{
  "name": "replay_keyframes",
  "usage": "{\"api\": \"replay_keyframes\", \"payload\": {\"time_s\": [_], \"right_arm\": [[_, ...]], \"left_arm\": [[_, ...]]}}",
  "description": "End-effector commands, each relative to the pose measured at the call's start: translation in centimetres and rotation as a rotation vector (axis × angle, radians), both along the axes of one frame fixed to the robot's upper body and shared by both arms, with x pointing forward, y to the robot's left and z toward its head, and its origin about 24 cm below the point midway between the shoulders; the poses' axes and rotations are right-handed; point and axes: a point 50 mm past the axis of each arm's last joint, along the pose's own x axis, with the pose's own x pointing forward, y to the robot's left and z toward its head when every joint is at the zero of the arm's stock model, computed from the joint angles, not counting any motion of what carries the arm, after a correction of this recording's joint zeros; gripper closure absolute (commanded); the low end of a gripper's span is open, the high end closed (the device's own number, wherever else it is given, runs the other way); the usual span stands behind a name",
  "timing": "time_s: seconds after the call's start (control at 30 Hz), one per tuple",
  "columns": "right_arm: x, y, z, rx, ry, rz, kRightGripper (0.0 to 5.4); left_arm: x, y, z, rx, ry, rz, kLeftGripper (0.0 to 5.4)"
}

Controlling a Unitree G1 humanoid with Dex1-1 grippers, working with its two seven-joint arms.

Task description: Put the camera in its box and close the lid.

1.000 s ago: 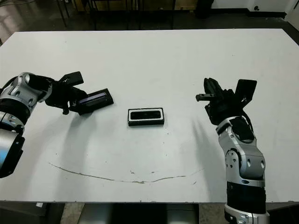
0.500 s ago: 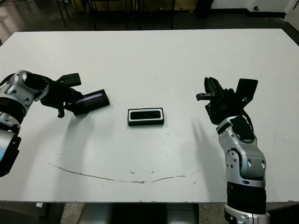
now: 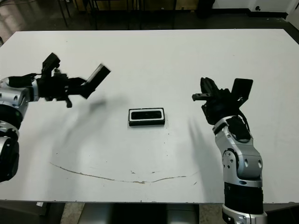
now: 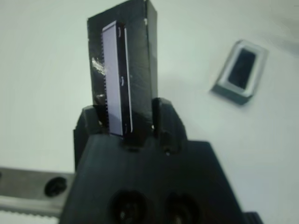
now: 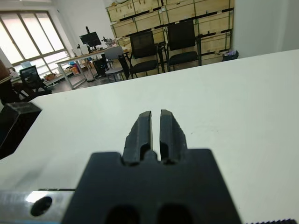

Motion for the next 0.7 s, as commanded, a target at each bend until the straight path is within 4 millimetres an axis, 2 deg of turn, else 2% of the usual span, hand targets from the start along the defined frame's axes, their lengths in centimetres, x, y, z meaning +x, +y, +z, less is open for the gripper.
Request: {"api": "replay_keyframes", "payload": {"time_s": [0.03,0.3,0.7], "right_arm": [[-0.3,0.3,-1.2,-0.011,0.049,0.014,5.4],[-0.3,0.6,-1.9,-0.008,0.062,0.028,5.4],[-0.4,0.1,-2.2,-0.011,0.063,0.013,5.4]], "left_arm": [[-0.6,-1.3,-1.1,0.007,0.011,-0.081,4.85],[-0.6,-4.3,-1.7,0.198,0.05,-0.232,4.85],[-0.8,-6.5,-3.3,0.265,0.124,-0.316,4.86]]}}
